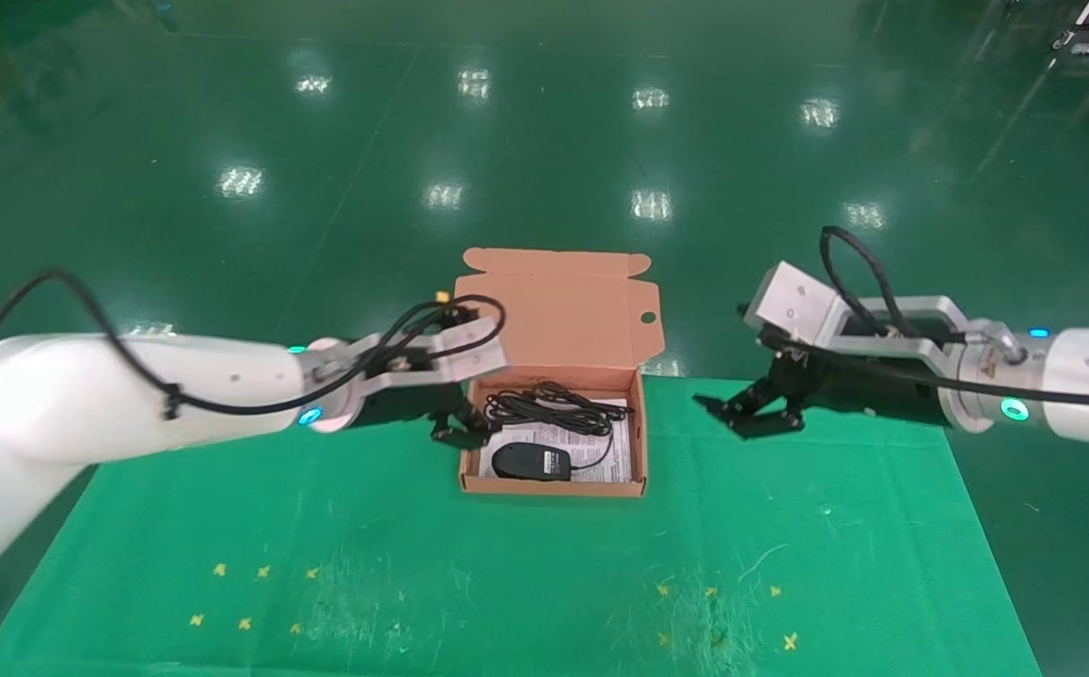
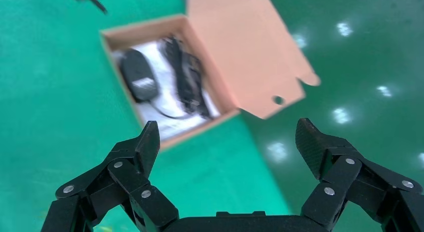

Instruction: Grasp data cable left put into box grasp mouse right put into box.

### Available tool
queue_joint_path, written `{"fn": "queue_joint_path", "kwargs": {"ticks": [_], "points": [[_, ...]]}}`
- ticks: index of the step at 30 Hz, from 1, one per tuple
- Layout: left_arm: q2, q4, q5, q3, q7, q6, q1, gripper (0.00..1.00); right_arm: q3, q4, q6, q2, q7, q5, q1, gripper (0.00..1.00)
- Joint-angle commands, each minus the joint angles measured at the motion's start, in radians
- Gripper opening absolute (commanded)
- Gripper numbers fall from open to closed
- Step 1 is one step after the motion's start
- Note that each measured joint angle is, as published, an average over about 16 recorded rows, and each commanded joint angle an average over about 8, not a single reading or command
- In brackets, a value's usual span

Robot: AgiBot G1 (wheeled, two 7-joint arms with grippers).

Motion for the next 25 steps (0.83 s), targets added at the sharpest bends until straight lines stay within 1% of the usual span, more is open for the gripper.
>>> {"fn": "queue_joint_path", "kwargs": {"ticks": [1, 22, 25], "points": [[-0.023, -0.016, -0.044, -0.034, 0.008, 0.035, 0.021, 1.0, 0.03, 0.006, -0.029, 0.006, -0.011, 0.034, -0.022, 1.0], [-0.269, -0.187, -0.502, -0.39, 0.093, 0.401, 0.239, 1.0, 0.345, 0.065, -0.333, 0.071, -0.123, 0.394, -0.253, 1.0], [-0.286, -0.199, -0.535, -0.415, 0.099, 0.427, 0.255, 1.0, 0.368, 0.069, -0.355, 0.076, -0.131, 0.419, -0.27, 1.0]]}}
